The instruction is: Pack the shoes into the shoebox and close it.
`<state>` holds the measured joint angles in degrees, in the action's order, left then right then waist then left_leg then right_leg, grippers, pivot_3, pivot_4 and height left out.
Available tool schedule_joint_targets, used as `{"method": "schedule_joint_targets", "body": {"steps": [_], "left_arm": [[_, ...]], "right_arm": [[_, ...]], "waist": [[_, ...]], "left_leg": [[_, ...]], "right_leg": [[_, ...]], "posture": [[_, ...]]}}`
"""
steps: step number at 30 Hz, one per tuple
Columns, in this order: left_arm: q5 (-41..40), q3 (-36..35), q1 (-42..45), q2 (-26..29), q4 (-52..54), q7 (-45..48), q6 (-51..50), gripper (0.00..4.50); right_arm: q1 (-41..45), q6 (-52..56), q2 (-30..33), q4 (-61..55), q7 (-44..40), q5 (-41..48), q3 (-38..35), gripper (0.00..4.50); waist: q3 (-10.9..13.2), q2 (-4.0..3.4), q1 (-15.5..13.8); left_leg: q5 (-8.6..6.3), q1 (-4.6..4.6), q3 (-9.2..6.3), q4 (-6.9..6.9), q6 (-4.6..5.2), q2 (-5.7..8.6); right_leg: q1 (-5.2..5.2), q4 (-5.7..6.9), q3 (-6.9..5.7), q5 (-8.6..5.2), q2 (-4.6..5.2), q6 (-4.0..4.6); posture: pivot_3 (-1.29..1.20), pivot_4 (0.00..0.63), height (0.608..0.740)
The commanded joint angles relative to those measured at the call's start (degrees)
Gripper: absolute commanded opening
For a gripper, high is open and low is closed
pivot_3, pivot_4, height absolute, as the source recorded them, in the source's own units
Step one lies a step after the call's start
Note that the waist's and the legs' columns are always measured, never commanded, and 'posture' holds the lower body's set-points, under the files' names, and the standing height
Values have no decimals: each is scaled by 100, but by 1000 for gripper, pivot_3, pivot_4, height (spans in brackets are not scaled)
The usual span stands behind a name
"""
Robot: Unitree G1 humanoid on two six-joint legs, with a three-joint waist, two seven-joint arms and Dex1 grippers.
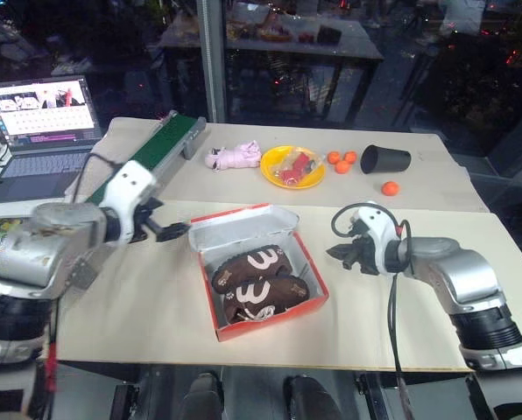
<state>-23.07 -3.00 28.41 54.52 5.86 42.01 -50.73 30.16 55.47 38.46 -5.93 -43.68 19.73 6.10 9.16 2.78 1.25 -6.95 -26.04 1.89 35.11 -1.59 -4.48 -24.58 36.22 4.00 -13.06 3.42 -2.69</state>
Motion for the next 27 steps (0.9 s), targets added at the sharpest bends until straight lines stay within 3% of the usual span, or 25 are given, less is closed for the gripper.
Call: {"method": "schedule_joint_targets", "body": {"steps": [1,14,27], "left_arm": [[-89,-578,-98,-126,-245,38,396,4500],[-92,-939,-875,-525,-191,-26,694,4500],[-150,-990,-790,-864,-490,5,861,4500]], "right_arm": [[198,-104,-25,-79,-133,169,-171,58],[476,23,222,-56,-163,445,-561,58],[459,314,477,-319,-107,595,-826,58]], "waist": [[0,1,-37],[1,1,-55],[1,1,-53]], "left_leg": [[-1,-1,0,1,-1,-1],[-4,-12,3,3,-7,-5],[-2,-12,3,3,-4,-5]], "right_leg": [[0,-1,-1,-7,0,12],[-6,1,-6,-1,2,23],[-6,1,-7,2,1,18]], "posture": [[0,150,736],[0,150,736],[0,150,736]]}}
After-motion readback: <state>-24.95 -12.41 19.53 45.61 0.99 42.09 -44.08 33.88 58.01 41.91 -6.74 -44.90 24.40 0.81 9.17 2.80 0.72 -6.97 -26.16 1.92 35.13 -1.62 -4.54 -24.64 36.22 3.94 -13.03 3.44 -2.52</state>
